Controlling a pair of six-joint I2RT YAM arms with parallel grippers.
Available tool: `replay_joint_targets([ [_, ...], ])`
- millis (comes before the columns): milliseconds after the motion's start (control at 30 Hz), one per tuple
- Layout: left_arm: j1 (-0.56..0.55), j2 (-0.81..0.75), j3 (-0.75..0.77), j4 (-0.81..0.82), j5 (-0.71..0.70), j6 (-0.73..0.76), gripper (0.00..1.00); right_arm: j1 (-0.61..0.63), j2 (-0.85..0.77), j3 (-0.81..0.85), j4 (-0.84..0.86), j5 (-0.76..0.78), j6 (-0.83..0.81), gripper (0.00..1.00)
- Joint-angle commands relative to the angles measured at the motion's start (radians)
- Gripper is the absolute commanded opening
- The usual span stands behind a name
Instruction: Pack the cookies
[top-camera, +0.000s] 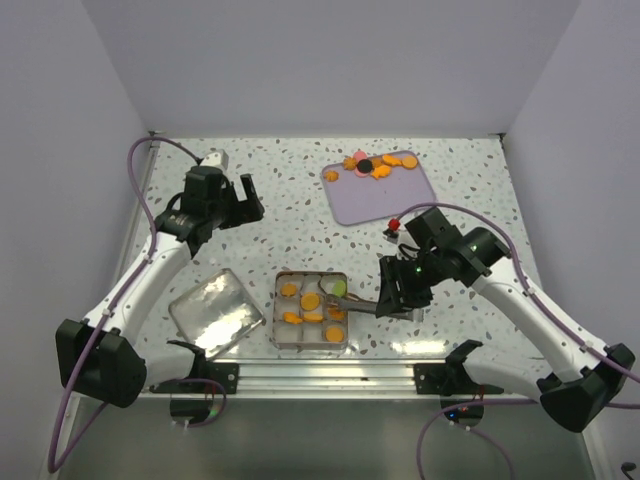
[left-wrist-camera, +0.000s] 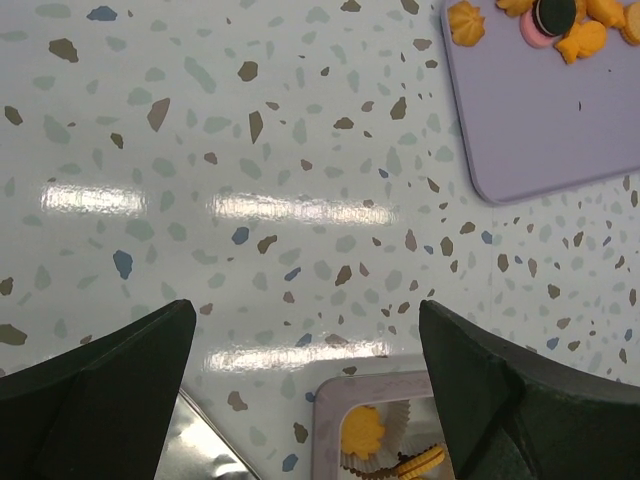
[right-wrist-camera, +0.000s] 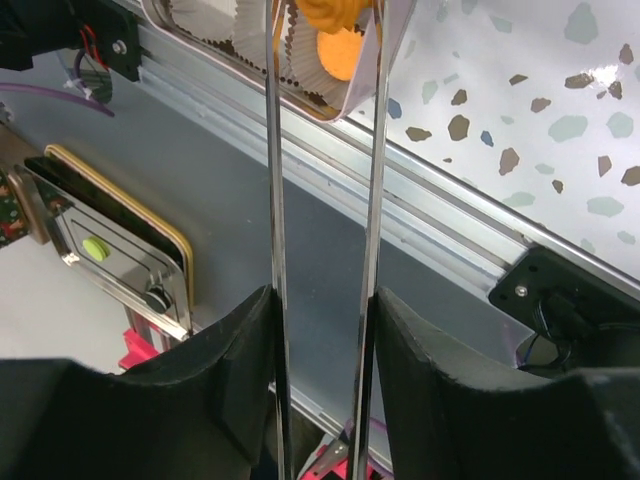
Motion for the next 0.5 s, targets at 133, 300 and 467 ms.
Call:
replay_joint_targets([
  [133,-0.006,-0.02,0.033,0.003,-0.023,0.049,1.0,0.013,0.037,0.032,0.073,0.017,0.037,0.51],
  [300,-0.004,-0.019,0.039,-0.002,-0.034,0.061,1.0,0.013,0.069,0.127,0.056,0.062,0.035,0.5],
  [467,-0.004,-0.022,0.046,-0.01,-0.048,0.072,1.0,0.011,0.121,0.308,0.051,0.149,0.048,0.5],
])
